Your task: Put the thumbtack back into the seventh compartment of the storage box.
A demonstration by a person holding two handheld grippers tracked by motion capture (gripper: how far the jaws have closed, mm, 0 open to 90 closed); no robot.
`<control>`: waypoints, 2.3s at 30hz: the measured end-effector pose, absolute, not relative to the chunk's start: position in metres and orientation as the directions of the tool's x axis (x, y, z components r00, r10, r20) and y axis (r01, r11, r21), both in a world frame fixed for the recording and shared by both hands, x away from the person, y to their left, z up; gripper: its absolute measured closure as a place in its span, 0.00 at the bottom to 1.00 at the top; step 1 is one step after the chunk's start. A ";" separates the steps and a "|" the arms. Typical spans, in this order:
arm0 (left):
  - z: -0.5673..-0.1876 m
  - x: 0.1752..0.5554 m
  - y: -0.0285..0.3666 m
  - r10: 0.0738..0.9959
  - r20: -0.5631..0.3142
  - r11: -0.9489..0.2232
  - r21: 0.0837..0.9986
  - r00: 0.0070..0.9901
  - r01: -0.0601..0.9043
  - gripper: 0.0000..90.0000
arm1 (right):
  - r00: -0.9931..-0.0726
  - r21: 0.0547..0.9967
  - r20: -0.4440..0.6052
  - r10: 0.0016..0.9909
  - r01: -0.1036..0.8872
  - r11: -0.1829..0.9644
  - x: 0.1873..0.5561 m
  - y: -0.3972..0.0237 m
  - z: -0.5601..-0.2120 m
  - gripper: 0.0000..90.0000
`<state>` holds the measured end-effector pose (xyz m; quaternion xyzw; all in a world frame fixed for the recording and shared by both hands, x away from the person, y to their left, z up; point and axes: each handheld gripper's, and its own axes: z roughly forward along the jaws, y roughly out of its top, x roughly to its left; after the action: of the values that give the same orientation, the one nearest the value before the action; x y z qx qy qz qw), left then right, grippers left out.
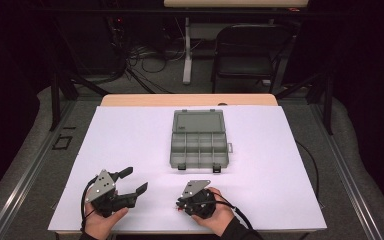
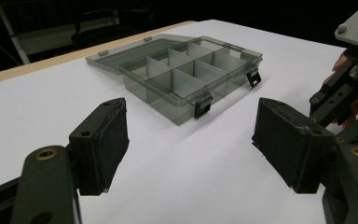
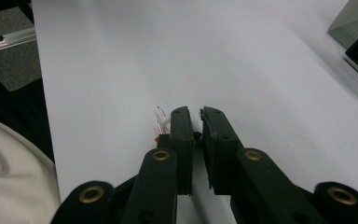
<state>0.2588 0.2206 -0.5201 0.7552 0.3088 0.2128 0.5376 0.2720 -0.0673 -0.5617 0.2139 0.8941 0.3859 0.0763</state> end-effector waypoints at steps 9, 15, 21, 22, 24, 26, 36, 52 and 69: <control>-0.520 0.259 0.221 0.698 -0.010 -0.232 0.943 0.716 0.239 0.29 | -0.894 0.727 0.036 0.447 0.330 0.602 0.272 -0.068 -0.562 0.92; -0.520 0.259 0.221 0.698 -0.012 -0.230 0.943 0.716 0.240 0.29 | -0.888 0.735 0.048 0.457 0.341 0.586 0.272 -0.069 -0.560 0.92; -0.520 0.260 0.222 0.704 -0.018 -0.220 0.945 0.710 0.242 0.29 | -0.878 0.766 0.056 0.475 0.342 0.544 0.271 -0.075 -0.552 0.92; -0.521 0.260 0.222 0.706 -0.020 -0.217 0.945 0.708 0.244 0.29 | -0.873 0.770 0.060 0.483 0.349 0.534 0.271 -0.077 -0.550 0.92; -0.521 0.260 0.223 0.705 -0.023 -0.215 0.946 0.708 0.244 0.29 | -0.872 0.783 0.050 0.487 0.337 0.523 0.269 -0.080 -0.546 0.92; -0.520 0.259 0.223 0.707 -0.017 -0.218 0.946 0.707 0.241 0.29 | -0.867 0.793 0.035 0.497 0.326 0.514 0.269 -0.084 -0.541 0.92; -0.519 0.258 0.223 0.708 -0.014 -0.214 0.948 0.706 0.234 0.29 | -0.829 0.827 0.031 0.559 0.336 0.451 0.276 -0.105 -0.519 0.92; -0.519 0.259 0.223 0.709 -0.020 -0.211 0.948 0.705 0.239 0.29 | -0.758 0.834 -0.006 0.653 0.357 0.421 0.305 -0.130 -0.482 0.92; -0.519 0.260 0.225 0.711 -0.031 -0.199 0.950 0.703 0.243 0.29 | -0.694 0.806 -0.025 0.720 0.412 0.425 0.344 -0.132 -0.480 0.92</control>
<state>0.2604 0.2251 -0.5194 0.7440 0.3203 0.2144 0.5458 0.3443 -0.1318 -0.4803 0.3435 0.8232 0.4115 0.1871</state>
